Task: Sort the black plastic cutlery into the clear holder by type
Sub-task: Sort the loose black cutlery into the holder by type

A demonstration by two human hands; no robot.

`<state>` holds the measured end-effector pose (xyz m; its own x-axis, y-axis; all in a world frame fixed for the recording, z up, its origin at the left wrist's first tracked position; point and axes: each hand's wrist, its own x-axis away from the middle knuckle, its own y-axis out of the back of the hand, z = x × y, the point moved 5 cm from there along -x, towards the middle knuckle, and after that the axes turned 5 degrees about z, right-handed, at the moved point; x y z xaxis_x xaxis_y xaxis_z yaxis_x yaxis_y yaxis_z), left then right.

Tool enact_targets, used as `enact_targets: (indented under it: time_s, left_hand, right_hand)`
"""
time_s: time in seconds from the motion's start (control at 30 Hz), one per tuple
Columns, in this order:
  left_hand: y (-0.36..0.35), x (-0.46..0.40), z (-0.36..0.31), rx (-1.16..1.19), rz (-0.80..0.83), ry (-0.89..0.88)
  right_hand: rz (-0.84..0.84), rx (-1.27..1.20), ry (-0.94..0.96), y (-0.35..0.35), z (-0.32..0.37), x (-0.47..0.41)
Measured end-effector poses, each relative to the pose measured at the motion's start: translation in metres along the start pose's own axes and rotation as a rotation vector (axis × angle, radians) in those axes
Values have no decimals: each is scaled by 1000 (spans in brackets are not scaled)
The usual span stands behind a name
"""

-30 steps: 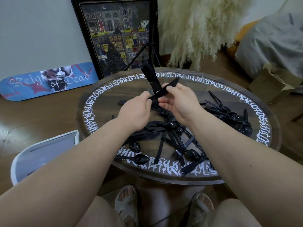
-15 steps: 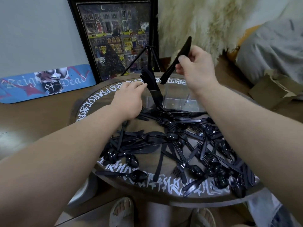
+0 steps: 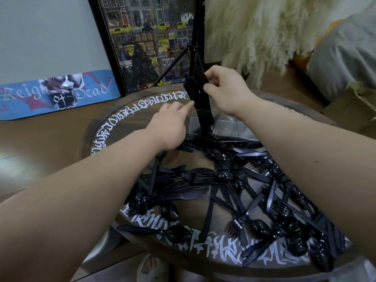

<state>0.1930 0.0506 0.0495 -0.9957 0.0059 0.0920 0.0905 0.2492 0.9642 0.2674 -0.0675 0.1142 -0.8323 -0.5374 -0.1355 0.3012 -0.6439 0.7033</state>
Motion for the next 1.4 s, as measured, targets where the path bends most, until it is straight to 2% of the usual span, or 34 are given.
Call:
enact_targets:
  time_s: [0.13,0.33,0.47,0.53,0.7,0.8,1.03,1.3,1.4]
  left_hand:
    - [-3,1,-1,36,-30,-36]
    - [-8,9,9,76,-56,-59]
    - [-21,26,28,31,-47,1]
    - [-31,35,37,-37,-15,42]
    - [-56,54,45,-134,117,134]
    - [-64,61,46,-137,162,158]
    - [-65,75,49,-51,128,147]
    - [-54,66,41,16,-109,108]
    - [-57,53,37,-11,-95,129]
  right_hand:
    - [15,88,-71,-15,-13,-4]
    - [18,545,44,-27,-13,-2]
    - [-159,402,135,-21,-13,26]
    - [-163,382,201,-27,-14,47]
    - [158,650,121,-69,-42,74]
    - [260,707,58,-82,-56,85]
    - [296,632,84,-83,-62,100]
    - [239,549,42,-82,-59,105]
    - [253,576,32,-85,-63,103]
